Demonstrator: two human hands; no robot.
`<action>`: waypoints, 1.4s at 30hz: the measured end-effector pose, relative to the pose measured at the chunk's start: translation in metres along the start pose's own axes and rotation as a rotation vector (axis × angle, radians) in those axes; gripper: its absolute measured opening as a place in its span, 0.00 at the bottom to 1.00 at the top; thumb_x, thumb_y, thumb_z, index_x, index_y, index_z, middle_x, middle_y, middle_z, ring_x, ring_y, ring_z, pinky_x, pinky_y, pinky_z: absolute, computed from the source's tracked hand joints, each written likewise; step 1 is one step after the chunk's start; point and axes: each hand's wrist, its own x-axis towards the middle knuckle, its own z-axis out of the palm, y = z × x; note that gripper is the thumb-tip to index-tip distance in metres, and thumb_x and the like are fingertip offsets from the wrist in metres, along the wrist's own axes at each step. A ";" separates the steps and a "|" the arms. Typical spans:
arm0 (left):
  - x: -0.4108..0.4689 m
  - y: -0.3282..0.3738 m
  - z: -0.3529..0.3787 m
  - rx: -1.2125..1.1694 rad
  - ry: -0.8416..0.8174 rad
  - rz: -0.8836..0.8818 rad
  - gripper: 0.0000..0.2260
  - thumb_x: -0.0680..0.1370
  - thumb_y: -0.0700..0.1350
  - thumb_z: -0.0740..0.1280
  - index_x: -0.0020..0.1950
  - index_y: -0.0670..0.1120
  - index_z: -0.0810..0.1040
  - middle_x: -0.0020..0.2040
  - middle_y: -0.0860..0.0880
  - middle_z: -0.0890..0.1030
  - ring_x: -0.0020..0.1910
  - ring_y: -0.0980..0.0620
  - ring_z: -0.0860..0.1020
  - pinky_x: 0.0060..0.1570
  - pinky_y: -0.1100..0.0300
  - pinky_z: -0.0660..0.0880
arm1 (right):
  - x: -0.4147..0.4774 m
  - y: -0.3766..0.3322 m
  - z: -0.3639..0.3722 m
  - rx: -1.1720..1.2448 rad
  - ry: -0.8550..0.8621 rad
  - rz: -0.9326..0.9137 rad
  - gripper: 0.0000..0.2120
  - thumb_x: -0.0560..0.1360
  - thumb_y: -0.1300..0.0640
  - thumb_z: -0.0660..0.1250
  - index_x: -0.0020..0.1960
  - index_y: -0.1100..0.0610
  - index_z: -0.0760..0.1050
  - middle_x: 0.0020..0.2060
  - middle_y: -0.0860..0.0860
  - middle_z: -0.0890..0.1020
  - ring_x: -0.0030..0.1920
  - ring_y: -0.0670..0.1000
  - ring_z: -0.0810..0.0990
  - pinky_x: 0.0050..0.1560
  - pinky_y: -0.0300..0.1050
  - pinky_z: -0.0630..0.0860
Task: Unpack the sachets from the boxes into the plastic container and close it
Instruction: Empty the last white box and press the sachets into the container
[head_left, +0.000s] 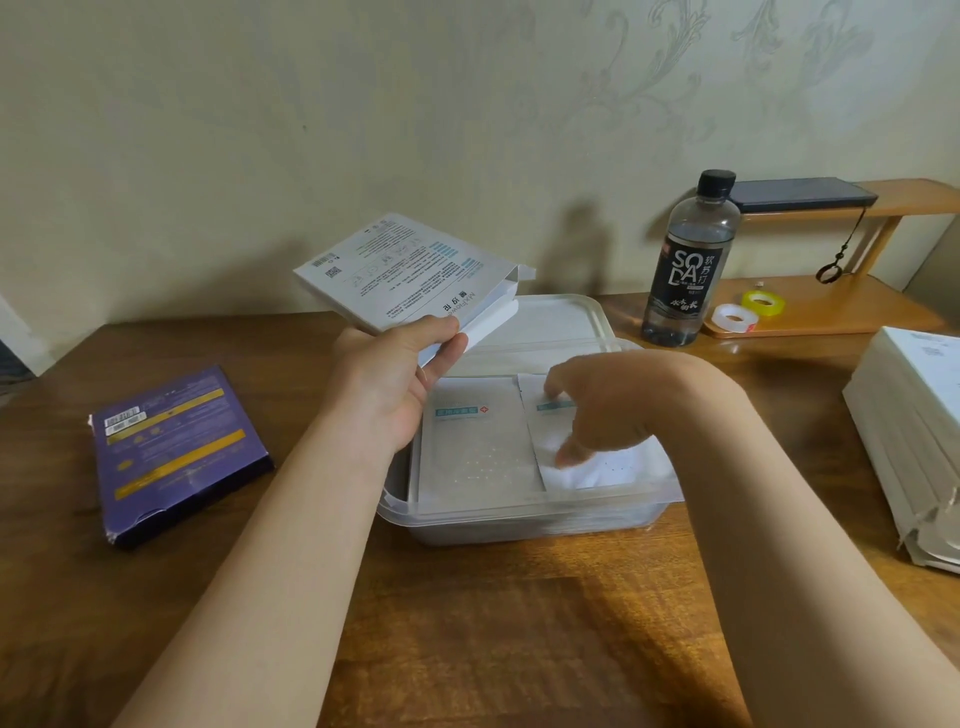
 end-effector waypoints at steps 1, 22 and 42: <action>0.000 0.000 0.001 -0.003 -0.018 -0.004 0.19 0.72 0.25 0.71 0.58 0.45 0.79 0.58 0.45 0.85 0.56 0.46 0.84 0.40 0.60 0.82 | 0.001 0.002 -0.003 0.095 0.112 0.009 0.24 0.75 0.49 0.72 0.68 0.56 0.73 0.61 0.53 0.79 0.57 0.55 0.78 0.56 0.47 0.76; -0.010 -0.001 0.010 0.176 -0.234 0.075 0.20 0.73 0.24 0.69 0.56 0.45 0.80 0.50 0.47 0.88 0.48 0.48 0.86 0.41 0.57 0.83 | 0.024 -0.024 0.001 1.613 0.338 0.016 0.08 0.77 0.66 0.65 0.53 0.68 0.79 0.37 0.58 0.81 0.33 0.57 0.83 0.38 0.52 0.85; 0.003 0.010 -0.004 0.062 -0.042 0.027 0.18 0.73 0.26 0.70 0.56 0.45 0.81 0.50 0.45 0.87 0.47 0.47 0.87 0.44 0.54 0.84 | 0.020 -0.019 -0.005 1.766 0.306 0.032 0.04 0.73 0.66 0.65 0.45 0.63 0.80 0.31 0.56 0.79 0.29 0.52 0.78 0.34 0.45 0.80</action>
